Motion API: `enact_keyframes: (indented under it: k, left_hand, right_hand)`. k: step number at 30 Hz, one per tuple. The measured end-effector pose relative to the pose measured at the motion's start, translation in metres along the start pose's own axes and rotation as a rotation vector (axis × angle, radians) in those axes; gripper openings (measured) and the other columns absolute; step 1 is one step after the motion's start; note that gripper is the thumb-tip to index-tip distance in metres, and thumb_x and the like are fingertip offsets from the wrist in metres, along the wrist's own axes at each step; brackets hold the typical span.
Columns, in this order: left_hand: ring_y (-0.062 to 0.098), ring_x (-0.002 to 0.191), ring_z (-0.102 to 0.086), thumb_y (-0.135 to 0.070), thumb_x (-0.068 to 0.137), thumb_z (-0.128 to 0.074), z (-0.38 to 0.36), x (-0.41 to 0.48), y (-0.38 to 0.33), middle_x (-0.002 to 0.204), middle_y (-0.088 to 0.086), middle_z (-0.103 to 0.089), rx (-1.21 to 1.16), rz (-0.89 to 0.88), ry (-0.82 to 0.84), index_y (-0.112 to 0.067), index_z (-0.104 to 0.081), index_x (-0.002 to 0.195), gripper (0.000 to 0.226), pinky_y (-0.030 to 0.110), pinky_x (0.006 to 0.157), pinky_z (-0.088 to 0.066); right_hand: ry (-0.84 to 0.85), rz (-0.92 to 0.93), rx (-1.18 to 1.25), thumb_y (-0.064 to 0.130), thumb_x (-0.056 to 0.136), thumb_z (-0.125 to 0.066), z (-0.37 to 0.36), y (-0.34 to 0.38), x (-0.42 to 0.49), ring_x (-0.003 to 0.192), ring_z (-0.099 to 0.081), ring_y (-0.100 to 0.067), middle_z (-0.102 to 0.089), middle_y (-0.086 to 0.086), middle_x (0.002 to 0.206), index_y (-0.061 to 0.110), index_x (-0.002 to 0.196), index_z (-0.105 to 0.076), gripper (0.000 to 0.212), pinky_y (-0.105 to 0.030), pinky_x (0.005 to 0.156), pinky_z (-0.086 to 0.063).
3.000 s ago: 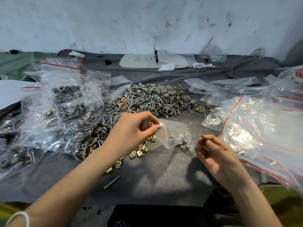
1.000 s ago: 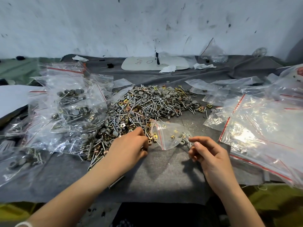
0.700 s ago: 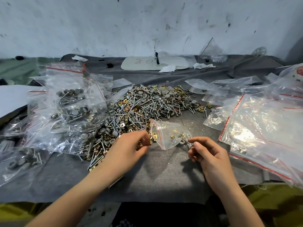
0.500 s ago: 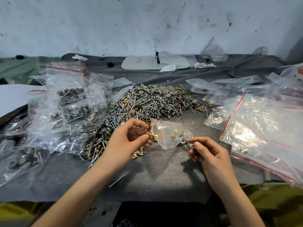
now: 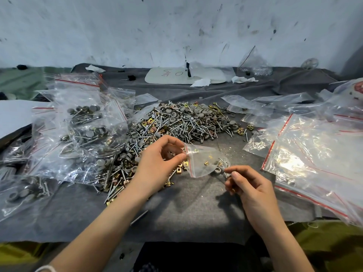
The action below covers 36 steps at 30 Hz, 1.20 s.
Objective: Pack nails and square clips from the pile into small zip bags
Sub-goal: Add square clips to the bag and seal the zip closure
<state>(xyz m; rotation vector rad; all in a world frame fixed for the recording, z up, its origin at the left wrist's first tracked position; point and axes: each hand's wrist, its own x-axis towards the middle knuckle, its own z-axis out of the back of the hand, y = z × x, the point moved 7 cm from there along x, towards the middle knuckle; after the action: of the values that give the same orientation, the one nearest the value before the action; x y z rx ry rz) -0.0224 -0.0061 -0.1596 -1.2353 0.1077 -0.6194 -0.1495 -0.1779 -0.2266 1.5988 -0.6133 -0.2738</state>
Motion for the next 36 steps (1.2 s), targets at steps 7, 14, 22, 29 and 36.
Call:
enact_keyframes:
  k: [7, 14, 22, 29, 36]
  left_hand:
    - [0.015, 0.072, -0.065, -0.006, 0.085, -0.069, -0.006, 0.005, -0.003, 0.088, -0.003, -0.073, -0.076, -0.023, -0.023, -0.02, -0.061, 0.105, 0.026, 0.027, 0.071, -0.054]
    - [0.003, 0.078, -0.057, -0.01, 0.088, -0.064, 0.021, 0.01, 0.013, 0.089, -0.014, -0.062, 0.4, -0.115, -0.099, -0.026, -0.06, 0.094, 0.017, 0.028, 0.076, -0.049]
    - [0.015, 0.113, -0.045, -0.038, 0.093, -0.055, -0.026, 0.011, 0.034, 0.119, -0.01, -0.053, 1.059, -0.211, 0.267, -0.032, -0.056, 0.125, 0.033, 0.037, 0.096, -0.036]
    - [0.015, 0.11, -0.047, -0.033, 0.097, -0.045, -0.028, 0.013, 0.029, 0.116, -0.008, -0.056, 1.043, -0.308, 0.254, -0.025, -0.059, 0.118, 0.027, 0.033, 0.091, -0.034]
    - [-0.002, 0.075, -0.053, -0.015, 0.089, -0.064, 0.019, 0.006, 0.001, 0.088, -0.011, -0.061, 0.391, -0.217, -0.124, -0.028, -0.068, 0.089, 0.014, 0.017, 0.073, -0.042]
  right_hand:
    - [-0.005, 0.005, -0.017, 0.009, 0.092, -0.055, 0.001, 0.0, 0.0, 0.065, -0.057, -0.013, -0.064, -0.006, 0.066, 0.017, 0.087, -0.072, 0.02, -0.017, 0.059, -0.047]
    - [-0.009, 0.004, -0.023, 0.01, 0.091, -0.055, -0.001, 0.0, 0.0, 0.064, -0.058, -0.009, -0.064, -0.004, 0.066, 0.018, 0.087, -0.073, 0.02, -0.016, 0.059, -0.047]
    - [-0.023, 0.005, -0.027, 0.002, 0.092, -0.053, -0.002, 0.006, -0.003, 0.062, -0.056, -0.009, -0.063, -0.005, 0.064, 0.011, 0.085, -0.071, 0.021, -0.016, 0.057, -0.046]
    - [-0.02, -0.002, -0.025, 0.003, 0.091, -0.053, -0.003, 0.009, -0.003, 0.062, -0.058, -0.009, -0.064, -0.005, 0.065, 0.01, 0.085, -0.071, 0.02, -0.016, 0.056, -0.046]
    - [-0.015, 0.006, -0.038, 0.005, 0.092, -0.054, -0.002, 0.005, -0.001, 0.062, -0.056, -0.011, -0.063, -0.005, 0.064, 0.015, 0.084, -0.072, 0.023, -0.017, 0.058, -0.045]
